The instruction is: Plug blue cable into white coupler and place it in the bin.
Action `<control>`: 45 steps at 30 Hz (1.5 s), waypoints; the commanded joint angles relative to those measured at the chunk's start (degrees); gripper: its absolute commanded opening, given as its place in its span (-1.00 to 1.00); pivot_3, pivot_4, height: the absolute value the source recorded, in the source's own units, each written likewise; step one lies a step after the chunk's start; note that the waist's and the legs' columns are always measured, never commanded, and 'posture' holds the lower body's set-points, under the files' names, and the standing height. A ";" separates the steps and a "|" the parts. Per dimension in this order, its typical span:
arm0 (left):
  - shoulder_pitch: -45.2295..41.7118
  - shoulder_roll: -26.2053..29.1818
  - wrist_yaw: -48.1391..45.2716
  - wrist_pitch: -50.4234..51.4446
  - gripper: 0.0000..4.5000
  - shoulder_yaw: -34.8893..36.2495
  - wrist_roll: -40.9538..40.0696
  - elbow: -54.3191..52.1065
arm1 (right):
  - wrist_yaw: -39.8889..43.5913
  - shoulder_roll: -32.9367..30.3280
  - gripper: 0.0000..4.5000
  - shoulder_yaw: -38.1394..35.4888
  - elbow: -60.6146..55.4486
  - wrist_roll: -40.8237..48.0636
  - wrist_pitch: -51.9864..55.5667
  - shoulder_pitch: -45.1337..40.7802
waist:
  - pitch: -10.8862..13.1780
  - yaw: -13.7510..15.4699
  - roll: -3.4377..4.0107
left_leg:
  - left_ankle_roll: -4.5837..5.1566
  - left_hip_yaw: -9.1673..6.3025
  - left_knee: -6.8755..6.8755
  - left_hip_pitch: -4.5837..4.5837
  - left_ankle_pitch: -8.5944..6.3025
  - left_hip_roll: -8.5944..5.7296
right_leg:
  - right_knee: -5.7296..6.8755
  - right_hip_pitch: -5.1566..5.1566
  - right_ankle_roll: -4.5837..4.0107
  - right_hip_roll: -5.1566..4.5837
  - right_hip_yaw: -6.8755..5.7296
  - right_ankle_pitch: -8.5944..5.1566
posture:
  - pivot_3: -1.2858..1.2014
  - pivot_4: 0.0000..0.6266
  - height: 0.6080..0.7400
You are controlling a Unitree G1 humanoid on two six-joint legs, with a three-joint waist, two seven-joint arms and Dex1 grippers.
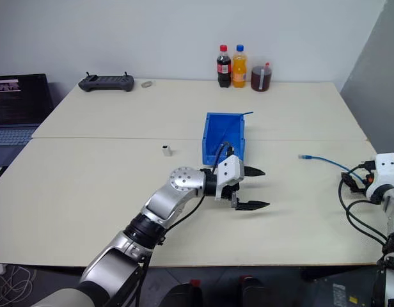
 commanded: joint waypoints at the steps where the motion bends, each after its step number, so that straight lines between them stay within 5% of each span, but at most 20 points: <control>1: -0.21 -0.02 -1.91 0.47 1.00 0.43 -0.63 -2.65 | 5.62 -3.81 1.00 1.72 9.68 -1.13 2.02 -4.86 | 0.00 0.04 0.01 | 0.00 -0.01 0.01 0.00 0.00 0.00 | 0.00 0.00 0.00 0.00 -0.01 0.00 | 0.03 -0.52 1.00; 14: -0.74 -0.33 -2.54 1.24 1.00 0.58 -0.05 -2.42 | 6.31 -5.65 1.00 3.27 19.71 -2.91 2.71 -9.13 | -0.01 0.30 -0.01 | -0.01 -0.04 0.09 -0.01 0.00 -0.02 | -0.01 0.07 0.02 -0.02 -0.06 0.01 | 0.03 -0.52 1.00; 34: -2.39 -1.88 -1.67 0.86 1.00 2.03 0.71 0.24 | 10.63 -4.90 -0.99 4.43 18.37 -3.19 2.13 -7.92 | -0.01 -0.05 -0.01 | -0.03 -0.04 0.08 0.07 0.01 0.09 | 0.02 0.08 0.01 -0.01 -0.04 0.02 | 0.03 -0.52 1.00; 40: -0.82 -0.40 -0.97 1.31 1.00 3.13 0.64 -2.11 | 15.53 -4.86 -0.99 6.02 12.80 -3.16 2.49 -6.55 | -0.02 -0.07 -0.01 | -0.03 -0.03 0.08 0.07 0.02 0.09 | 0.03 0.09 0.01 -0.01 -0.02 0.02 | 0.03 -0.52 1.00; 45: 3.88 4.37 -1.42 4.46 1.00 5.03 -1.07 -11.10 | 21.00 -6.97 -0.99 5.53 -6.81 1.10 9.00 -2.38 | -0.03 -0.21 0.19 | -0.04 -0.02 0.08 0.07 0.02 0.13 | 0.07 0.05 0.01 -0.01 0.01 0.02 | 0.03 -0.52 1.00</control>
